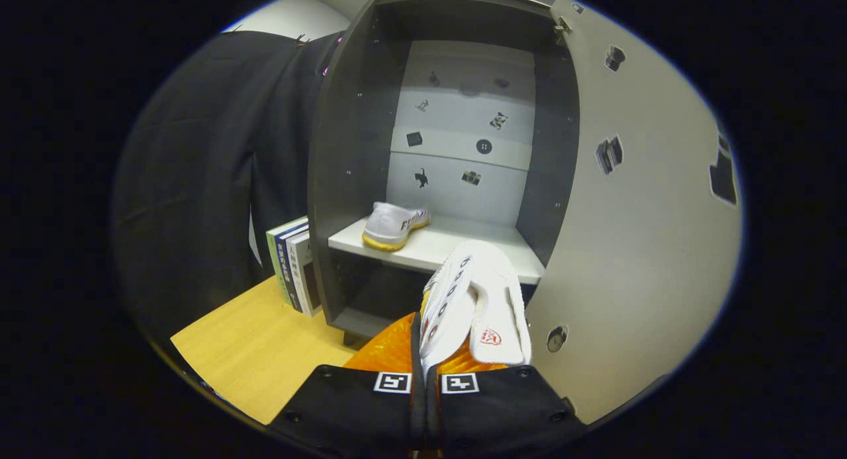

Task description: Open the shoe cabinet door, grab the shoes and put them into the shoe cabinet, then close the shoe cabinet door.

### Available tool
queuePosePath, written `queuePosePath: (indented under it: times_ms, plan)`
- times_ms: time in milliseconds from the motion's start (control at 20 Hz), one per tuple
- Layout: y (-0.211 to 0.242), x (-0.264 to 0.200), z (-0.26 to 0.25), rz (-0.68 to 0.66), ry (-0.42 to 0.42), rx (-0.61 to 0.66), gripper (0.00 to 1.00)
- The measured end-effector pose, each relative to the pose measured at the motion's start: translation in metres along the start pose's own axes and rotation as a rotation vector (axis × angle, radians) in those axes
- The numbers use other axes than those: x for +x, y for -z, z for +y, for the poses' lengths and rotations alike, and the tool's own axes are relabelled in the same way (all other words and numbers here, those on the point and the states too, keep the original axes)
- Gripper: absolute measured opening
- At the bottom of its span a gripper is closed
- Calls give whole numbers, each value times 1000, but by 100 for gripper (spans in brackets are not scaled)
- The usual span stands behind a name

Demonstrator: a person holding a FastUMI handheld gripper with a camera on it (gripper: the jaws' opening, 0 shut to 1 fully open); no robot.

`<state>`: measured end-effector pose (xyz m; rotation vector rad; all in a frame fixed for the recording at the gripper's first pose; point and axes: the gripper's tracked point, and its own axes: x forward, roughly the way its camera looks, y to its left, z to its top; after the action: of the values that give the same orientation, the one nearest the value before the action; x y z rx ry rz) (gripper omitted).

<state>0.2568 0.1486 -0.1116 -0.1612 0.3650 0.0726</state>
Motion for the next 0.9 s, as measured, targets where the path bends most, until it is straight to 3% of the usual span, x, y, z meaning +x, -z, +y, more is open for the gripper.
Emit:
queuePosePath:
  times_ms: [200, 500, 900]
  plan:
    - [-65, 26, -19, -68, 40, 7, 2]
    - [-129, 73, -42, -110, 85, 21, 3]
    - [-163, 155, -82, -80, 161, 64, 2]
